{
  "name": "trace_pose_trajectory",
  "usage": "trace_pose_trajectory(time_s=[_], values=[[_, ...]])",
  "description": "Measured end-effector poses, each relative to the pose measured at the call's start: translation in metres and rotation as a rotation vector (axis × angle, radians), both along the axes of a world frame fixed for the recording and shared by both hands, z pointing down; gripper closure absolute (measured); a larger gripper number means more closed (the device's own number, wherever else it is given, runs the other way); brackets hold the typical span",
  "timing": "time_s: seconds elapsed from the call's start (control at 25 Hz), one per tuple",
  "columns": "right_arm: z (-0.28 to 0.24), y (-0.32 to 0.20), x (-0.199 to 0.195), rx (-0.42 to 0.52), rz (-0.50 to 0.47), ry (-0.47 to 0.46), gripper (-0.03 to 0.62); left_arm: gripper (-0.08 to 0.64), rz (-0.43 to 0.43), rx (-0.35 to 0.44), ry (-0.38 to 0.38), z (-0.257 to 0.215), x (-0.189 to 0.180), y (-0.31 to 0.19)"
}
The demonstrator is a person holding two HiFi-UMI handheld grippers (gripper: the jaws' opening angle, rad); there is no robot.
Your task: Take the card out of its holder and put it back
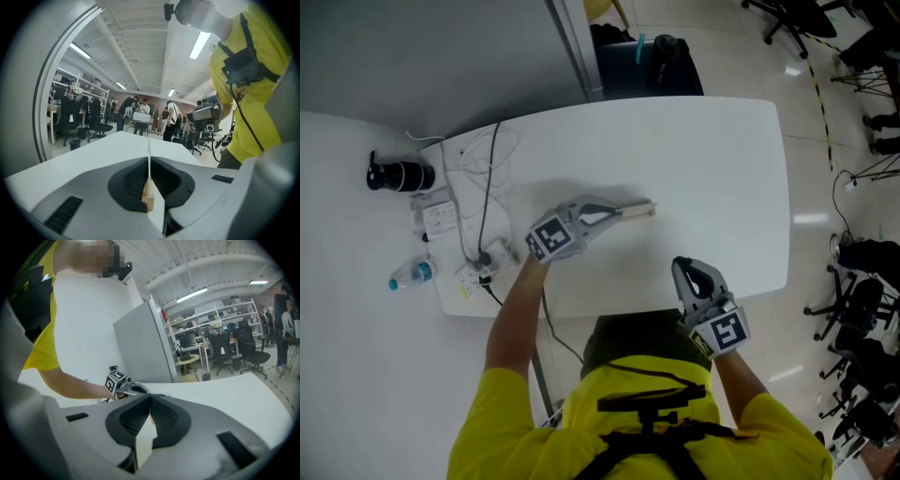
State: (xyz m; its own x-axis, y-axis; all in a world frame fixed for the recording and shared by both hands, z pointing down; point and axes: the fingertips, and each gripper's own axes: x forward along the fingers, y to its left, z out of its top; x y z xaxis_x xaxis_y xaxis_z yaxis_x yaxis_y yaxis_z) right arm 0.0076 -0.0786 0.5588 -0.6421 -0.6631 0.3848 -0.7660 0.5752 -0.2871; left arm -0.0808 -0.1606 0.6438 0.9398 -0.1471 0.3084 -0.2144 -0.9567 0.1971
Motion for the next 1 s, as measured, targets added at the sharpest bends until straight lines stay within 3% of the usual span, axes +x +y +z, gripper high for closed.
trace_pose_trajectory(time_s=[0.24,0.44,0.8,1.0], values=[[-0.010,-0.001,0.006,0.021,0.006,0.013,0.585,0.543,-0.047,0.083,0.048,-0.042,-0.004,-0.008],[-0.040,-0.005,0.009,0.052,0.021,0.000,0.585,0.543,-0.099,0.169,0.051,-0.111,-0.011,-0.011],[-0.130,-0.015,0.018,0.218,0.036,-0.017,0.585,0.543,-0.224,0.329,0.091,-0.269,-0.009,0.010],[-0.159,-0.024,0.015,0.300,0.027,-0.039,0.586,0.543,-0.236,0.423,0.118,-0.327,-0.006,0.022]])
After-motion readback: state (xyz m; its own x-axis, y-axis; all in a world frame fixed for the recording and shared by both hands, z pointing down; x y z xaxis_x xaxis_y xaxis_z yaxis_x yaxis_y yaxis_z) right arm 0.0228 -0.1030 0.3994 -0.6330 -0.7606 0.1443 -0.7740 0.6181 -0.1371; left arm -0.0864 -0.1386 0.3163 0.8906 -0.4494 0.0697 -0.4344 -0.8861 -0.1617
